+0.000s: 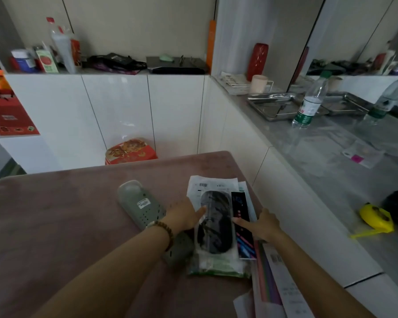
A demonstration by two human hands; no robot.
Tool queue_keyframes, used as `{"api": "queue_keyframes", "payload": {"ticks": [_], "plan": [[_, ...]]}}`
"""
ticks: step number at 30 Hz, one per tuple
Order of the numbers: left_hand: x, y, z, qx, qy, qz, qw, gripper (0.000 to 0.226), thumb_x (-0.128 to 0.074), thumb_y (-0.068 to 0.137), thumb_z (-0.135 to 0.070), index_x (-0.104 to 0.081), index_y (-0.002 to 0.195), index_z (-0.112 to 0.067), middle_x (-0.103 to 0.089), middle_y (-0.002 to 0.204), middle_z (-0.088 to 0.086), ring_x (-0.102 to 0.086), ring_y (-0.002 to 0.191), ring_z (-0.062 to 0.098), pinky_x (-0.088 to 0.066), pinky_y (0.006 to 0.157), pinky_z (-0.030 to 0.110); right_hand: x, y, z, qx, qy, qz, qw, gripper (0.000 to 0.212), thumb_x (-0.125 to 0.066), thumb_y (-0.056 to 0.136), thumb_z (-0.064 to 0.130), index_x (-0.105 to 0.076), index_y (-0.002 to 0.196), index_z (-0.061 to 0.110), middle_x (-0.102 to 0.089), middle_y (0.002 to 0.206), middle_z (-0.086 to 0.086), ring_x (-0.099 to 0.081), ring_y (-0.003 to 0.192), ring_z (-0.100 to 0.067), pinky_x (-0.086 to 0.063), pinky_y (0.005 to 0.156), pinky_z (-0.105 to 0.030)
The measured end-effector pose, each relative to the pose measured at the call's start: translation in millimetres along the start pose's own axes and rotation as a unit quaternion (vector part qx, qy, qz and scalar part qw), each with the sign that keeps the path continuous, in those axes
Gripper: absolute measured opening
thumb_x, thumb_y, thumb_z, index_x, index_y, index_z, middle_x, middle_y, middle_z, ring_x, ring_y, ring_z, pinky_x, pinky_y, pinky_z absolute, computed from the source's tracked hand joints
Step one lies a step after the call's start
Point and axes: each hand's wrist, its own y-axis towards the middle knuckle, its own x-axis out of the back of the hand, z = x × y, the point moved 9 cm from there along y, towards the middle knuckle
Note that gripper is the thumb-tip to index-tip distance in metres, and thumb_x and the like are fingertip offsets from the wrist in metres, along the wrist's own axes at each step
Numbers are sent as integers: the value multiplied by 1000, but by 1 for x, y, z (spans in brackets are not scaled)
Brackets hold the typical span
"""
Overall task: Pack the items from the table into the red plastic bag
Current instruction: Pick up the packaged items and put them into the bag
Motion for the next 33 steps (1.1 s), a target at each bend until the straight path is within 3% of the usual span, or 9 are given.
{"api": "queue_keyframes", "payload": {"ticks": [4, 8, 12, 15, 18, 21, 24, 28, 33], "plan": [[-14, 15, -6, 68, 77, 14, 995, 88, -28, 87, -70, -34, 138, 1, -45, 138, 18, -50, 120, 34, -42, 101, 42, -7, 21, 12, -1, 94, 72, 993, 80, -78, 67, 49, -52, 123, 0, -60, 120, -14, -57, 95, -24, -46, 80, -28], [-29, 28, -12, 88, -49, 49, 994, 99, -35, 86, -69, -9, 146, 5, -25, 150, 25, -38, 131, 38, -39, 106, 43, -15, 35, 14, 9, 135, 98, 986, 67, -84, 58, 49, -62, 107, 8, -68, 102, -7, -64, 86, -19, -50, 73, -27], [-36, 31, -20, 36, -224, 43, 973, 85, -52, 85, -57, -29, 141, 3, -47, 140, 18, -53, 119, 31, -47, 98, 36, -22, 25, 31, 32, 227, 144, 963, 46, -85, 64, 33, -68, 98, 7, -72, 88, -7, -69, 77, -20, -55, 64, -24], [-13, 15, -21, -21, -315, -21, 948, 55, -59, 88, -41, -49, 129, -6, -60, 124, 7, -58, 110, 22, -46, 87, 23, -20, 21, 41, 47, 300, 126, 944, 50, -86, 62, 28, -69, 103, 4, -74, 94, -14, -70, 84, -29, -57, 79, -37], [18, -13, -20, -40, -369, -35, 928, 44, -58, 89, -41, -57, 121, -11, -62, 110, 1, -59, 99, 18, -47, 80, 23, -7, 13, 53, 67, 353, 100, 928, 48, -88, 58, 30, -67, 99, 17, -75, 93, -12, -71, 85, -31, -57, 84, -44], [35, -36, -18, -44, -427, -15, 903, 52, -62, 84, -48, -53, 122, -15, -60, 116, -5, -58, 98, 14, -48, 84, 21, 12, -3, 70, 100, 388, 89, 912, 58, -88, 58, 28, -64, 109, 15, -75, 95, -11, -71, 85, -30, -58, 78, -41], [45, -60, -16, -26, -522, 37, 852, 90, -75, 54, -69, -57, 122, -12, -70, 113, 1, -67, 100, 19, -54, 92, 32, 25, -28, 89, 118, 422, 115, 891, 67, -88, 57, 28, -60, 117, 13, -75, 97, -12, -72, 86, -31, -58, 73, -39], [56, -108, -27, -28, -588, 106, 801, 21, -59, 90, -33, -64, 96, -13, -75, 69, -5, -71, 62, 6, -55, 55, 16, 28, -73, 103, 128, 424, 144, 885, 75, -89, 49, 33, -61, 116, 12, -74, 98, -13, -71, 86, -31, -57, 71, -37], [73, -173, -19, -26, -625, 91, 775, 18, -63, 88, -24, -66, 92, -7, -76, 73, 7, -73, 61, 17, -59, 55, 24, 22, -137, 106, 120, 406, 172, 890, 55, -82, 65, 40, -67, 109, 11, -75, 99, -11, -71, 90, -29, -57, 75, -35]]}}
